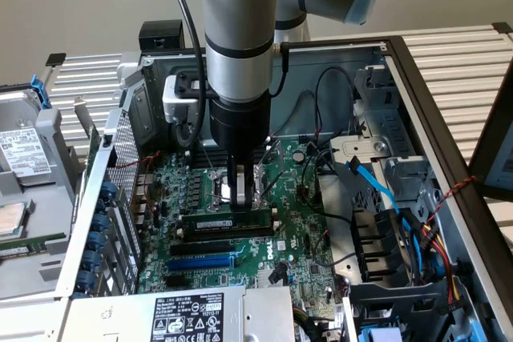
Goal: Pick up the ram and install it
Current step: 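Insert the ram into the slot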
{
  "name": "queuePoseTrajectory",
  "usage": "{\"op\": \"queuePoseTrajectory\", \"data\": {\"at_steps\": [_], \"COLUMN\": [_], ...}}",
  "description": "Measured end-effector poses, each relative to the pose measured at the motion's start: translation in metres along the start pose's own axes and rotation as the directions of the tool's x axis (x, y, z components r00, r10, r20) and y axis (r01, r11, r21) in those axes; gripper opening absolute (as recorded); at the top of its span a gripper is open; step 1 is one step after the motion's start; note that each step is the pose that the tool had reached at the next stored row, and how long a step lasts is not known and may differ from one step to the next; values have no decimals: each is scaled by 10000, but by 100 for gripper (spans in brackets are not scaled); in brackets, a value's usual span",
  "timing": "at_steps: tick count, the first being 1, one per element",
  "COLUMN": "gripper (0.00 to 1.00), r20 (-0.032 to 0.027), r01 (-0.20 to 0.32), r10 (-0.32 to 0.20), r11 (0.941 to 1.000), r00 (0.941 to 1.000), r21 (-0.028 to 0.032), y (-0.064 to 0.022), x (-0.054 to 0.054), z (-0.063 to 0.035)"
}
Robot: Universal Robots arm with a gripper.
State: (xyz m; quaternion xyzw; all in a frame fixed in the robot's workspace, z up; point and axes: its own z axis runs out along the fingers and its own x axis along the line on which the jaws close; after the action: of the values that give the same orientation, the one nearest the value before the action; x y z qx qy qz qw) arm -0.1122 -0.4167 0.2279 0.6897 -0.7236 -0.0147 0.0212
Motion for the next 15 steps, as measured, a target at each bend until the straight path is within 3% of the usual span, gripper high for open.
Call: {"op": "queuePoseTrajectory", "data": {"at_steps": [3,4,15], "gripper": [14,20,20], "r20": [1,0,0], "r01": [-6,-2,-1], "r10": [6,2,1], "r11": [10000,10000,10000], "r00": [10000,10000,10000], "r21": [1,0,0], "y": [3,1,2], "x": [0,0,0], "z": [0,0,-26]}}
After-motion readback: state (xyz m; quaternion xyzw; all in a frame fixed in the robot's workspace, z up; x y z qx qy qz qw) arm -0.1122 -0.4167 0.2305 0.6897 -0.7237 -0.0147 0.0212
